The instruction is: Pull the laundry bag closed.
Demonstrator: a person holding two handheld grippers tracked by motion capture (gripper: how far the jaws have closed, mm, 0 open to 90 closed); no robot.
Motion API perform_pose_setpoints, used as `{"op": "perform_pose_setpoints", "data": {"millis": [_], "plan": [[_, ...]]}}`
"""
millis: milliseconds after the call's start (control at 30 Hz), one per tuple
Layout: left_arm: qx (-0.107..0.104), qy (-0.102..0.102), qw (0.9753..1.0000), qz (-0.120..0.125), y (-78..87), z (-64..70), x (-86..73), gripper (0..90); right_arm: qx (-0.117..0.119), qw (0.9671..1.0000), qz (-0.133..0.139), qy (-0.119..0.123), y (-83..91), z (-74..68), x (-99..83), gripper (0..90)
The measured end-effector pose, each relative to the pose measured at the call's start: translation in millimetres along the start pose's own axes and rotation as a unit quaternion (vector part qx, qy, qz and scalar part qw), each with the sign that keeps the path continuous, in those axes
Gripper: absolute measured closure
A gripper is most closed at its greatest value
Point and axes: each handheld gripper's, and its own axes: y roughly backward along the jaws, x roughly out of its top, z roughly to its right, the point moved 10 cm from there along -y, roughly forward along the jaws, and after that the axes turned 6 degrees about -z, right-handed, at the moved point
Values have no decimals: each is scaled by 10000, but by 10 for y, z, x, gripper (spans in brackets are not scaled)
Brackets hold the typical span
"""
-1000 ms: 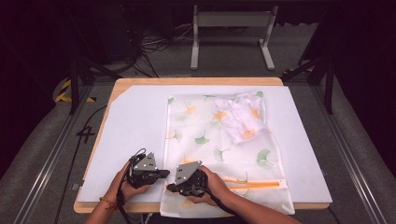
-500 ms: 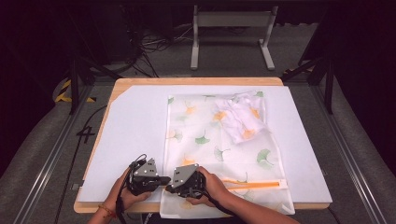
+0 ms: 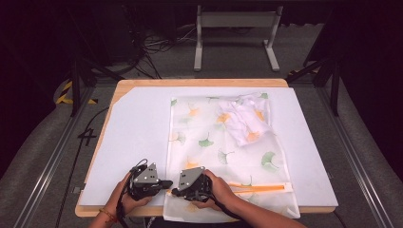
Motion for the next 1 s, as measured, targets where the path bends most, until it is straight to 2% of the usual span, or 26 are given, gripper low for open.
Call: {"op": "perform_pose_setpoints", "data": {"millis": [67,267,433,567,900,1000], "plan": [[-32,9,10000,5,0,2,2,900,-8,10000,-12,56,1,-4,3,900],[-63,-14,10000,42,0,0,-3,900,10,10000,-7,6,26,8,7,900],[-24,-131,9999,9,3,-7,-6,900,-12,10000,-34,10,42,8,-2,900],[-101,-74,9999,54,1,-4,-4,900,-89,9999,-85,-14,66,15,-22,900],[-123,-72,9999,64,3,-7,-6,900,-140,9996,-230,81,111,20,-60,900],[-162,-54,9998,101,3,-11,-8,900,-125,9997,-227,40,137,38,-72,900]]}}
